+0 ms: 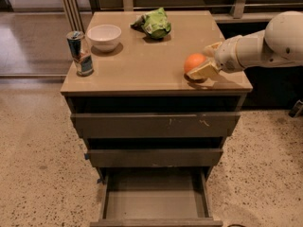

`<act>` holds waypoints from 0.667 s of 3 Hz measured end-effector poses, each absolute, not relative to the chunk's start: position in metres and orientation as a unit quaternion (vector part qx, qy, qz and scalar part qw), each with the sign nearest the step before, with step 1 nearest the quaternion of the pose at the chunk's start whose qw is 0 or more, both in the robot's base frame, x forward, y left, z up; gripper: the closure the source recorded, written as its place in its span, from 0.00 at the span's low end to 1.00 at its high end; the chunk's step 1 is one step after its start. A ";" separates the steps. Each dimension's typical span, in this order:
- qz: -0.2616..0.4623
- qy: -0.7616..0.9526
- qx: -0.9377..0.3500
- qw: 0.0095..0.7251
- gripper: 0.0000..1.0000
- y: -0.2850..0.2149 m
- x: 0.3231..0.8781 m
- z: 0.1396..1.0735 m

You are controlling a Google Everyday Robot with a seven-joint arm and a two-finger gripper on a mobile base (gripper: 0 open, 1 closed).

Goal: Place orange into bottom drawer

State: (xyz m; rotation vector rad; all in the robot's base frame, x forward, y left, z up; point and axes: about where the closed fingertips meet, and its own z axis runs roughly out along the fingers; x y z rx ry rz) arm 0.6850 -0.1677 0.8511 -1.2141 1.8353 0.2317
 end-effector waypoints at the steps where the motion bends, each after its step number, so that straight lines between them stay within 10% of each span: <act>1: 0.094 0.742 -0.491 0.448 0.61 -0.168 0.685 0.851; 2: 0.094 0.742 -0.491 0.448 0.85 -0.168 0.685 0.851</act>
Offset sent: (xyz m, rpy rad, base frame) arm 0.0000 0.0000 0.0000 0.0000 0.0000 0.0000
